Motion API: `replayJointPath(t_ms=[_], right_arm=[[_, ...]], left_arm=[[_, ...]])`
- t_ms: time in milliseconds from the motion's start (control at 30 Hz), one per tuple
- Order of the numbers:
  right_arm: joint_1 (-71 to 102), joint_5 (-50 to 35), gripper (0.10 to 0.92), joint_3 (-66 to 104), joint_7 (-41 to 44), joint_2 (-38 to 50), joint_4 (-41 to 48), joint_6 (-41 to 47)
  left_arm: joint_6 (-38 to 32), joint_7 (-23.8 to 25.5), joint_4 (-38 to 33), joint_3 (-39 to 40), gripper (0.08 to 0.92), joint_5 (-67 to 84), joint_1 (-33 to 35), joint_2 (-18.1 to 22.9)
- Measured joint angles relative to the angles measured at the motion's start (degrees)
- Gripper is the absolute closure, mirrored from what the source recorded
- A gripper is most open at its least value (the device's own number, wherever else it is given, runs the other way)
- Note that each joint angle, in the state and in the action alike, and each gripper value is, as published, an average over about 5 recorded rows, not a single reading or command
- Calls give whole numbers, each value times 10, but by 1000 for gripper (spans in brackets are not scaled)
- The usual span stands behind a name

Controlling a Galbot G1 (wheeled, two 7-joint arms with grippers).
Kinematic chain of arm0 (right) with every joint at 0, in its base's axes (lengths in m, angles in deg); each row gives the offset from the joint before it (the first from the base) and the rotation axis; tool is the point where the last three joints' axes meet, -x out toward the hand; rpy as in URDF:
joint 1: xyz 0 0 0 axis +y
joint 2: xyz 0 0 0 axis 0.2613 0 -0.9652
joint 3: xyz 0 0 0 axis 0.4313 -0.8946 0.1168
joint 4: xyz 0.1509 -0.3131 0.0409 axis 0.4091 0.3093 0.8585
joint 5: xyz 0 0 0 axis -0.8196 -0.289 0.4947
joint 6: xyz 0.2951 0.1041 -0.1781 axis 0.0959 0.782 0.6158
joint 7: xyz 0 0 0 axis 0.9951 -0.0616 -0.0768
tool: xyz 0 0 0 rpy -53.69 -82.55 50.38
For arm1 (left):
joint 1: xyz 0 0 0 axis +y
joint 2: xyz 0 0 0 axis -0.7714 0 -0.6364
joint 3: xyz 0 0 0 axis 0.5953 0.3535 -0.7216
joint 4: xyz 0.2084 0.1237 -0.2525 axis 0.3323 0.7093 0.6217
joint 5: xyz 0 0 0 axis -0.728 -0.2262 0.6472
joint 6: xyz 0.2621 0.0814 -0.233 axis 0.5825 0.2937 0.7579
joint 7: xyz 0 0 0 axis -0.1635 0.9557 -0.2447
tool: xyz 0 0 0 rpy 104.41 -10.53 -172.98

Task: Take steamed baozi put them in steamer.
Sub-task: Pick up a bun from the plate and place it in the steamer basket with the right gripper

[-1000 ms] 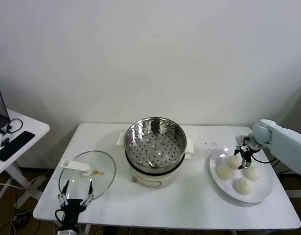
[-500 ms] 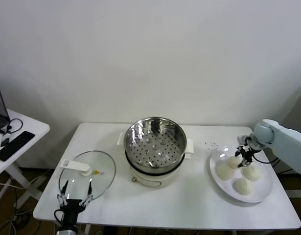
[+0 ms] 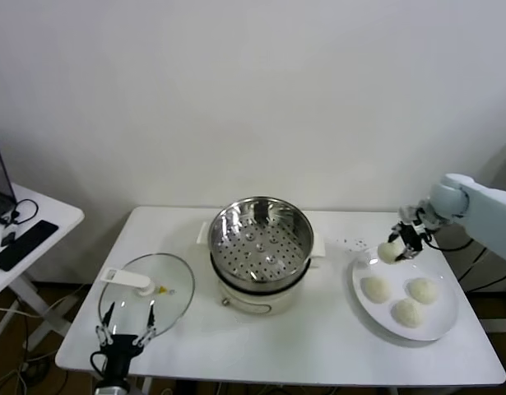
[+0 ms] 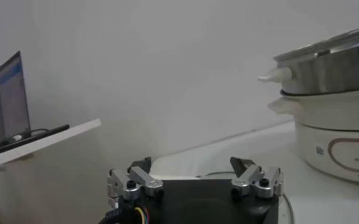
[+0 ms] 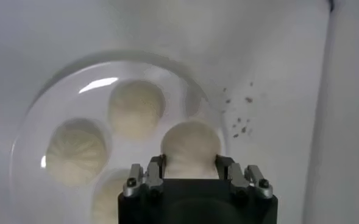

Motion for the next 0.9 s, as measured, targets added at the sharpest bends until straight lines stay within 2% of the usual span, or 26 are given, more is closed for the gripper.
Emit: replayJointPath(t_ms=[500, 667, 900], right_arm=[[-160, -85, 457, -75, 24, -102, -34, -122], [-176, -81, 453, -82, 20, -151, -36, -173], [-165, -34, 448, -79, 6, -228, 0, -241]], left_arm=[[-1, -1, 2, 1, 177, -3, -2, 0], [-2, -1, 2, 1, 177, -3, -3, 1], [-4, -2, 0, 1, 177, -5, -4, 1]])
